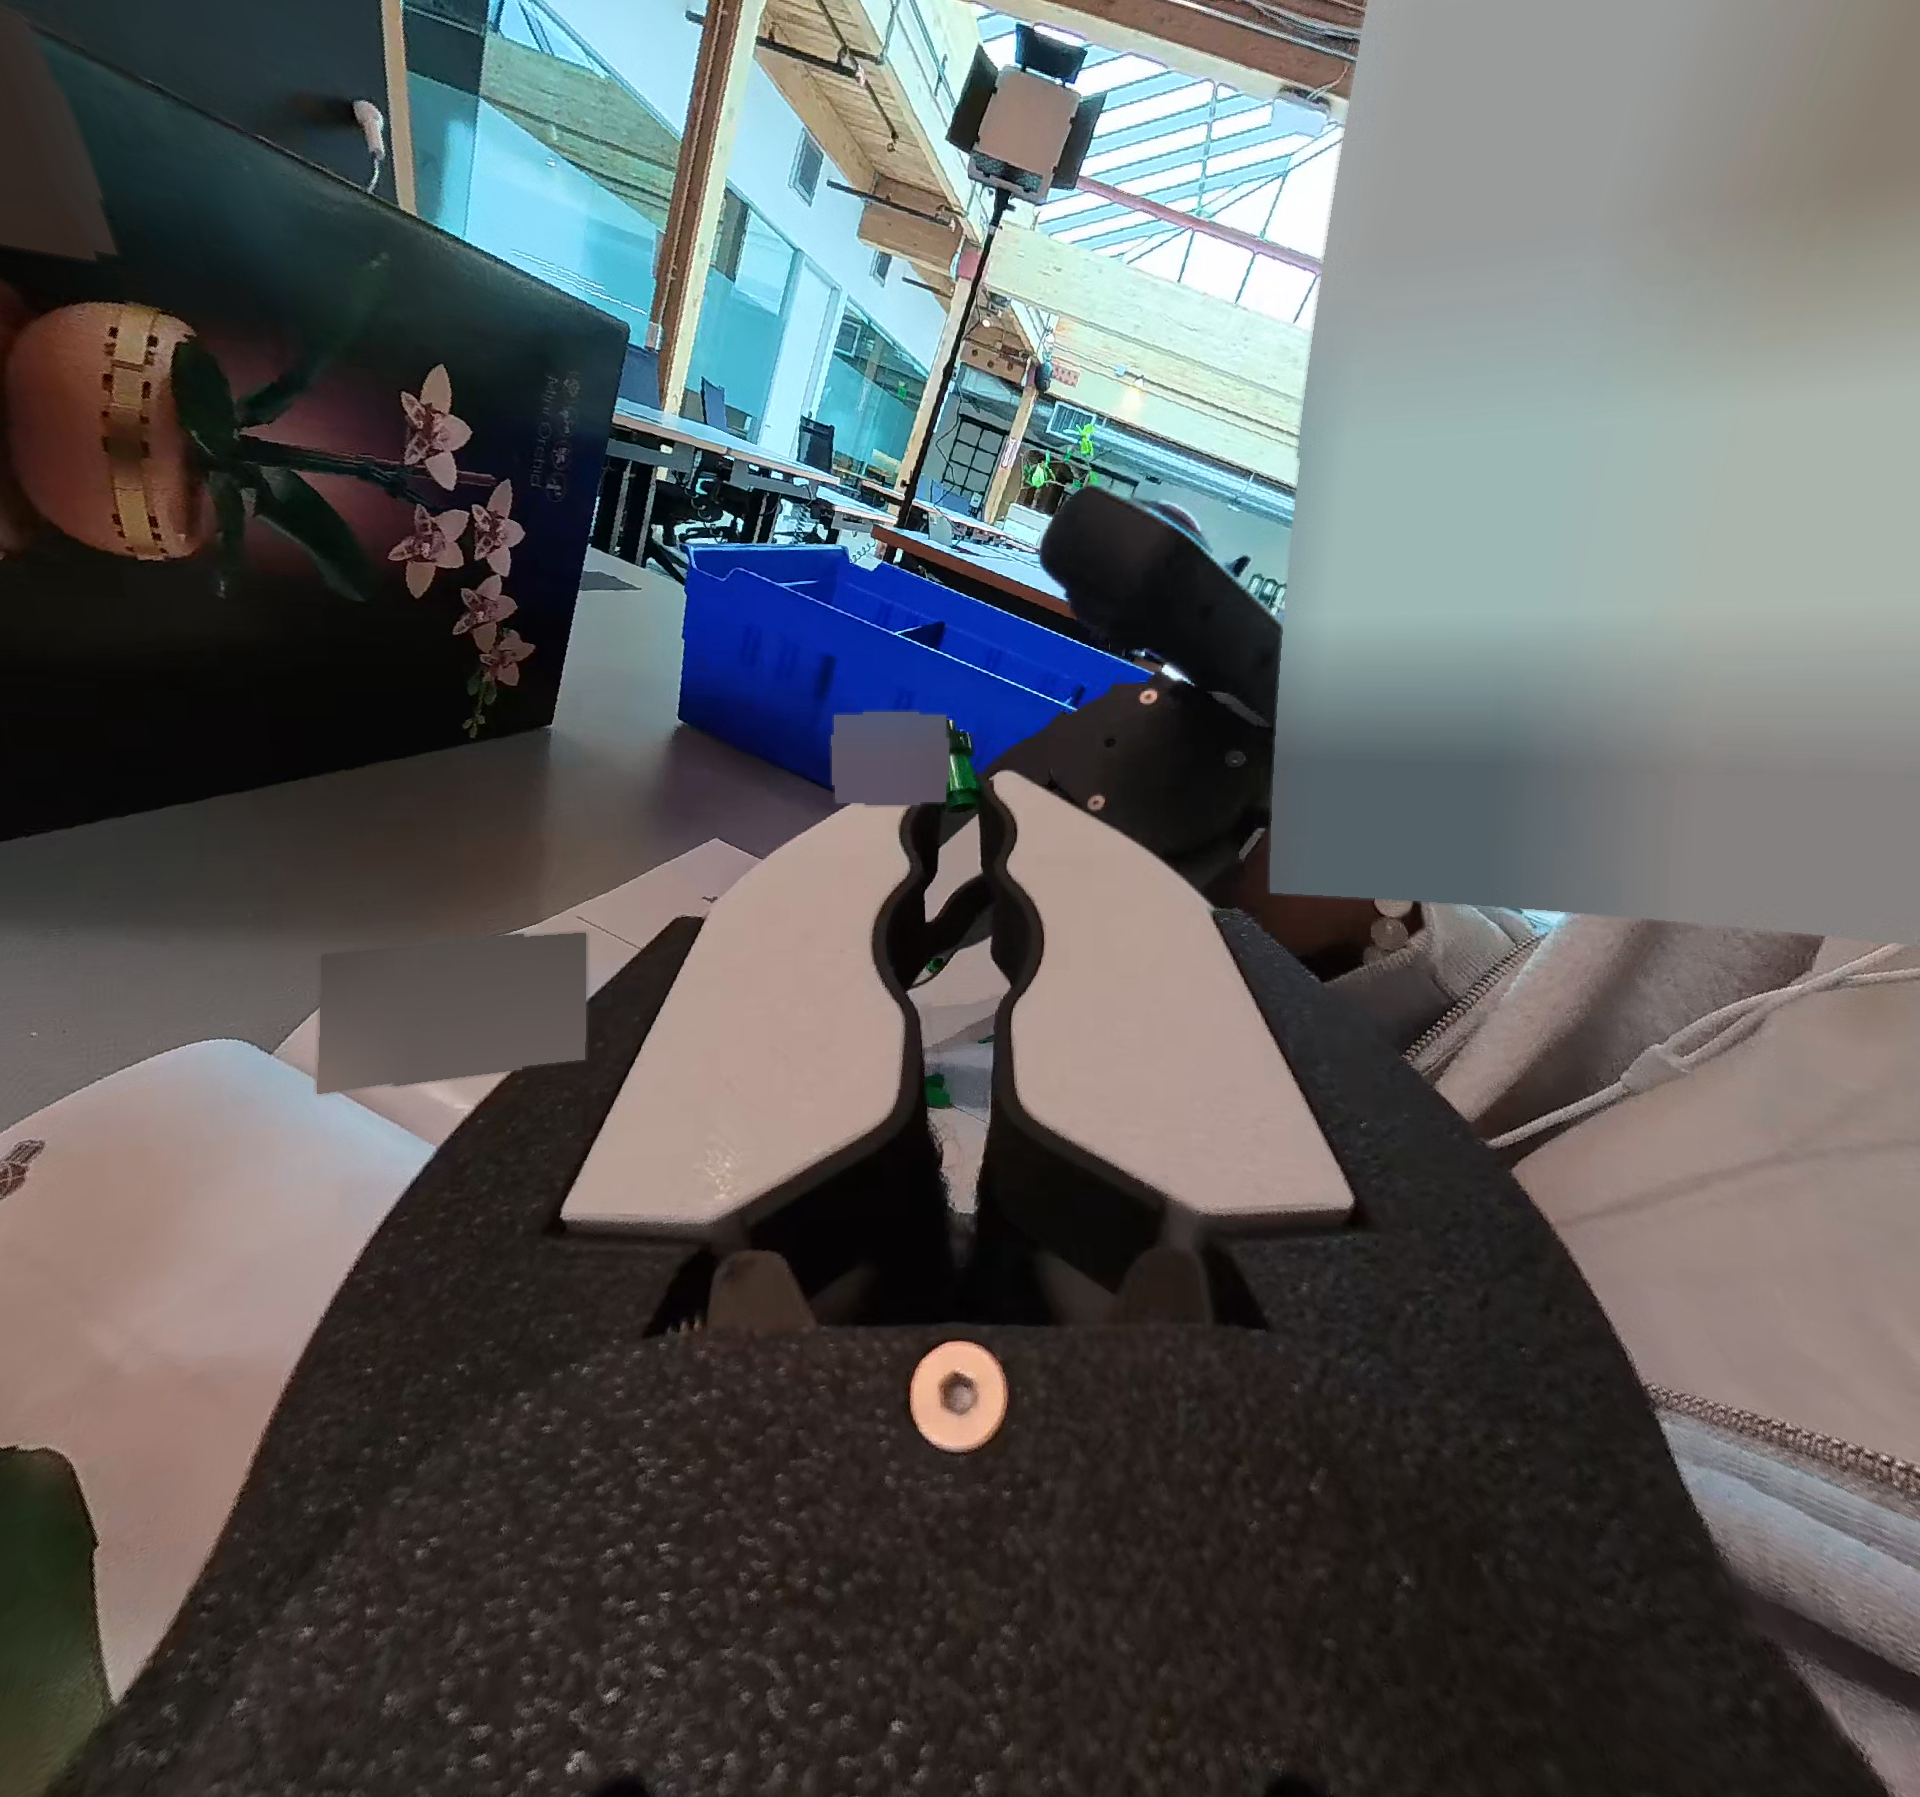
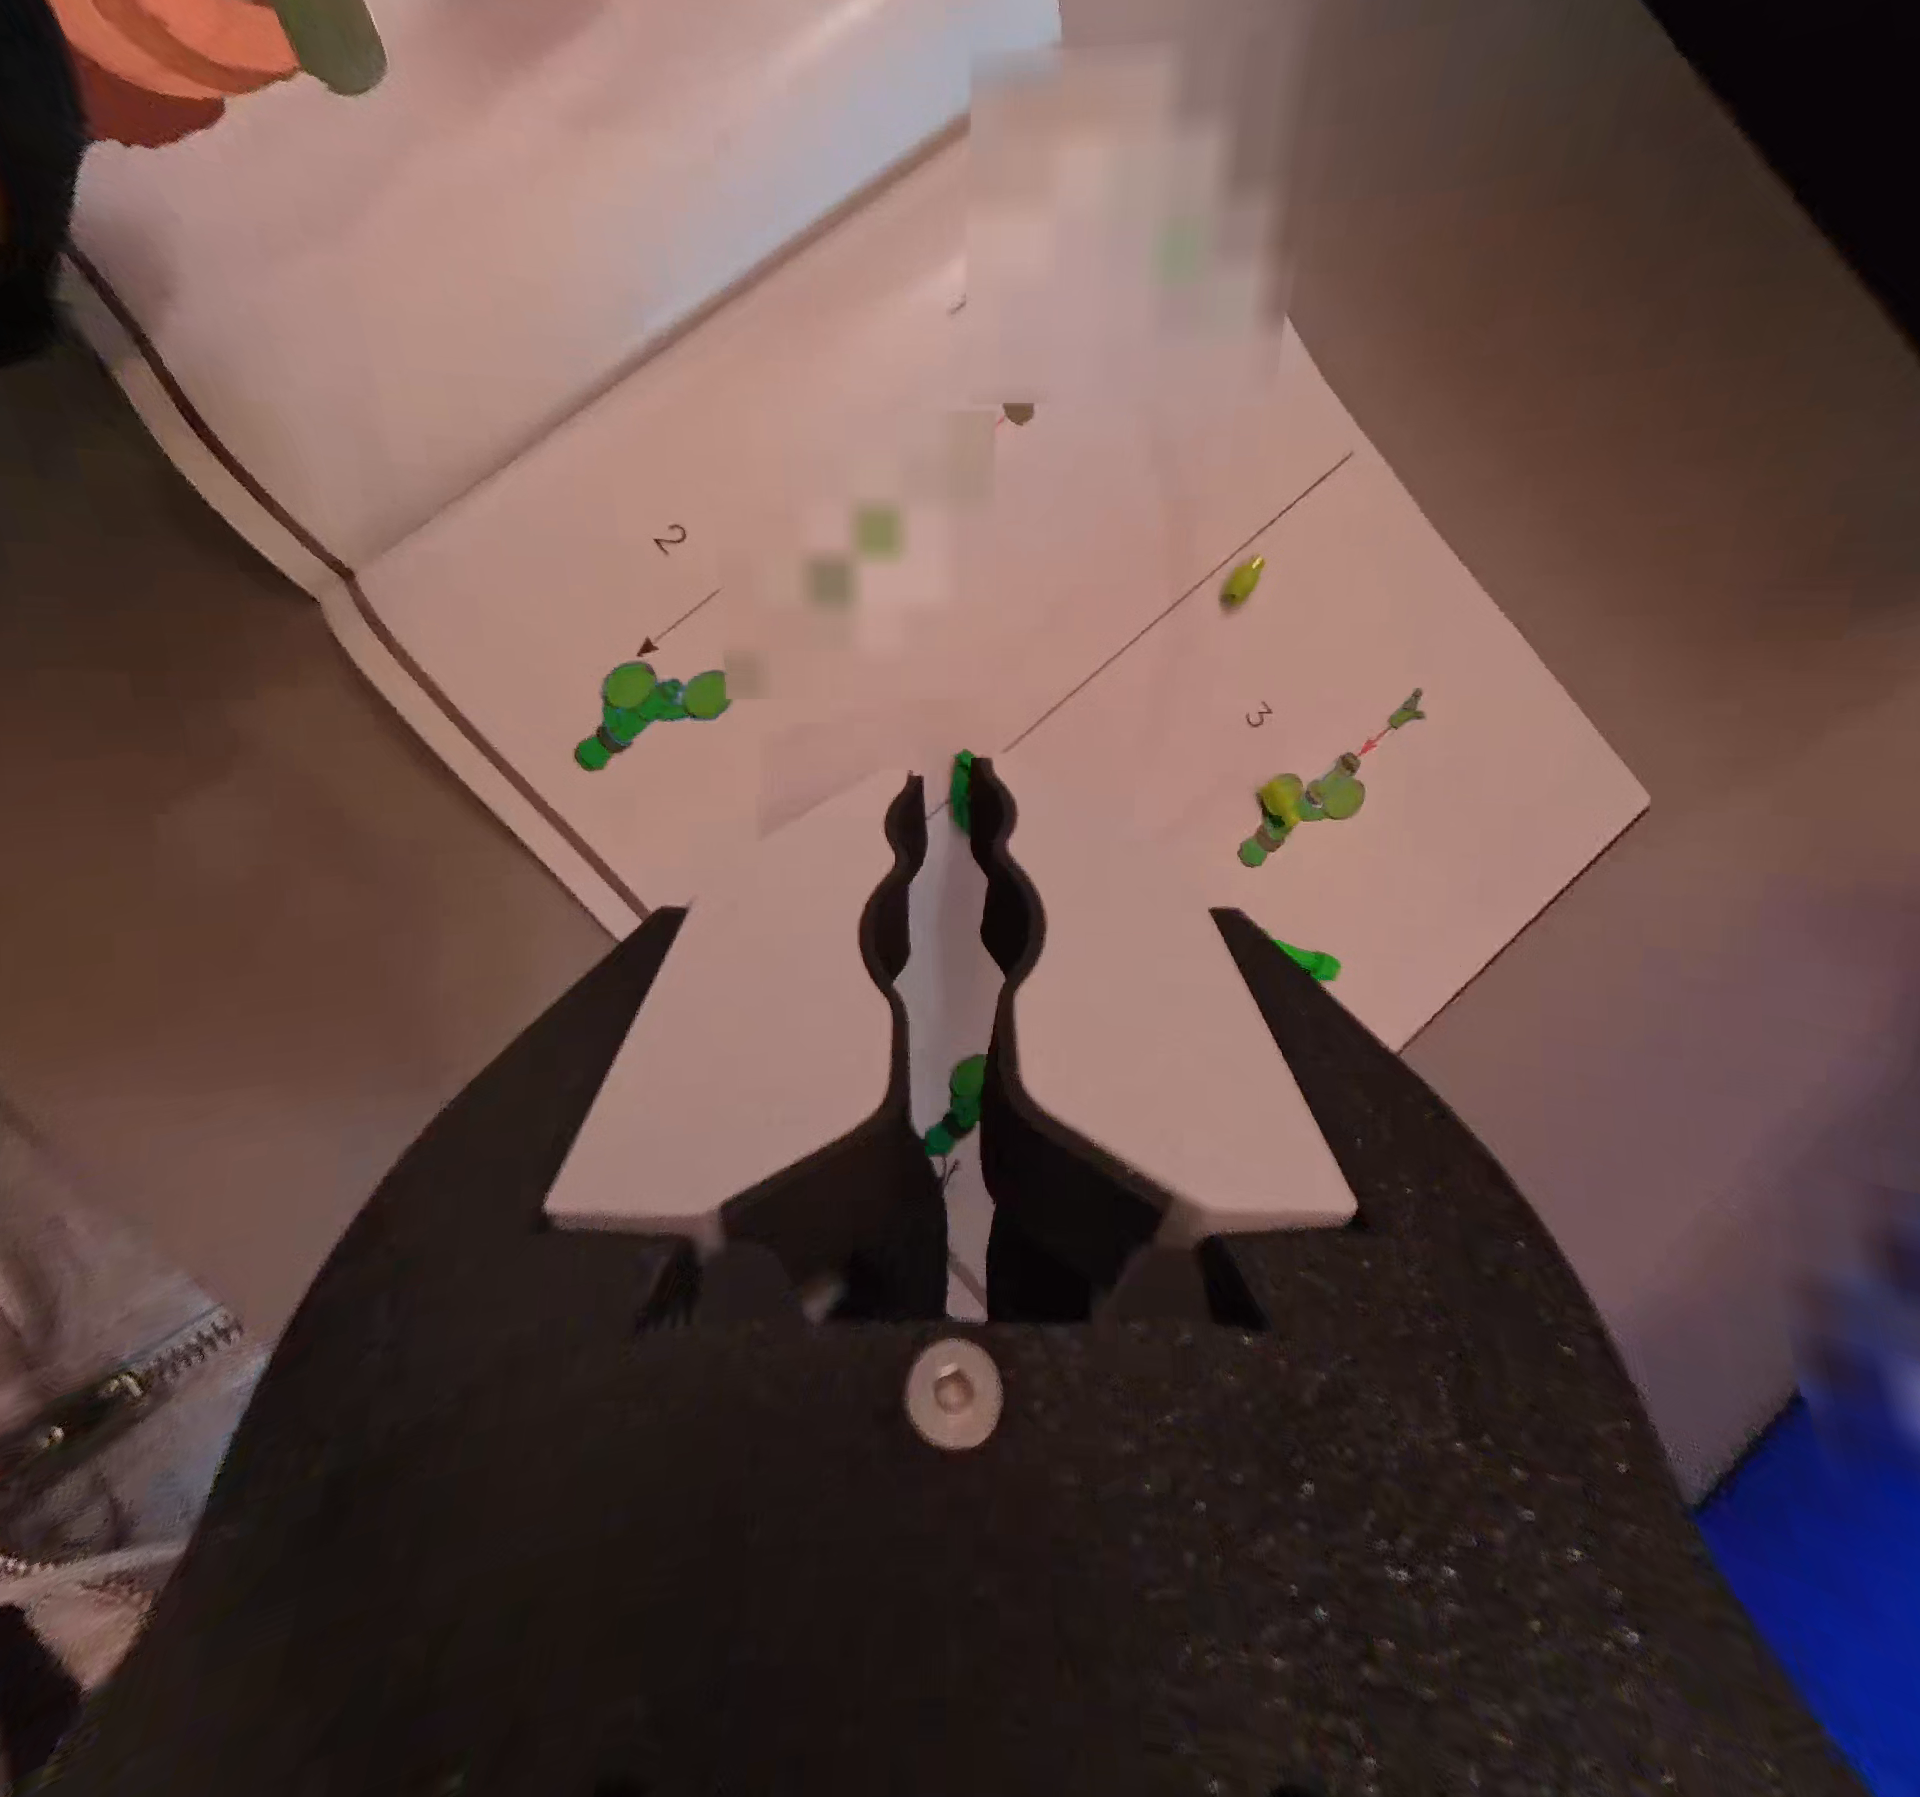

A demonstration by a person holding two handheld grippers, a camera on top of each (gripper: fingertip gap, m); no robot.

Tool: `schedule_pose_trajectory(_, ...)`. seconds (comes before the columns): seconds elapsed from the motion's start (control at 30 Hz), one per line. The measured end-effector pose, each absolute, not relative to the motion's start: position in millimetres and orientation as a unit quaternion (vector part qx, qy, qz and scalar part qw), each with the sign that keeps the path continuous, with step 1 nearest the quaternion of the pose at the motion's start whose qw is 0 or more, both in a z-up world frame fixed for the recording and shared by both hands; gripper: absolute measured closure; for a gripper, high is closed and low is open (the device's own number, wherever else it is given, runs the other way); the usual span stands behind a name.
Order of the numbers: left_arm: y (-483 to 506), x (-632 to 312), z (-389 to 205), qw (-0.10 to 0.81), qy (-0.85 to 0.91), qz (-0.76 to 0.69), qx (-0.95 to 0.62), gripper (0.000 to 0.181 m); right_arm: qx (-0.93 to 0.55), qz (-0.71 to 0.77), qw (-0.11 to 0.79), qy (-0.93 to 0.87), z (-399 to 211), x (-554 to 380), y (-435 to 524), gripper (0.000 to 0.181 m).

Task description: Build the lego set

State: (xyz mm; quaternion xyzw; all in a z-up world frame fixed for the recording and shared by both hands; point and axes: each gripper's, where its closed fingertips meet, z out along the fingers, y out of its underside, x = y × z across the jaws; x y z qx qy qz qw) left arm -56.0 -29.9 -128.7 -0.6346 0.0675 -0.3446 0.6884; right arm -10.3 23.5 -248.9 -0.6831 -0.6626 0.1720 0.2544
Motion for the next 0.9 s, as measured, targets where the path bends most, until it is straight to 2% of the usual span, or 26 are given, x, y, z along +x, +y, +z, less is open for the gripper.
schedule_pose_trajectory(0.2,-30.8,-59.8,-127.7,0.692,0.059,-0.347,-0.631,0.175,-0.697,0.135,0.254,-0.657,-255.0,-9.1,30.2,0.174)
schedule_pose_trajectory(0.63,-30.1,-60.6,-127.8,0.692,0.055,-0.348,-0.631,0.175,-0.679,0.186,0.277,-0.654,-253.0,4.1,41.8,0.180)
schedule_pose_trajectory(0.77,-28.5,-59.1,-131.3,0.686,0.058,-0.342,-0.640,0.175,-0.661,0.348,0.273,-0.606,-231.4,-3.8,33.6,0.180)
schedule_pose_trajectory(0.9,-26.9,-54.0,-133.4,0.679,0.063,-0.345,-0.644,0.175,-0.576,0.654,0.237,-0.430,-156.1,-15.2,20.9,0.180)
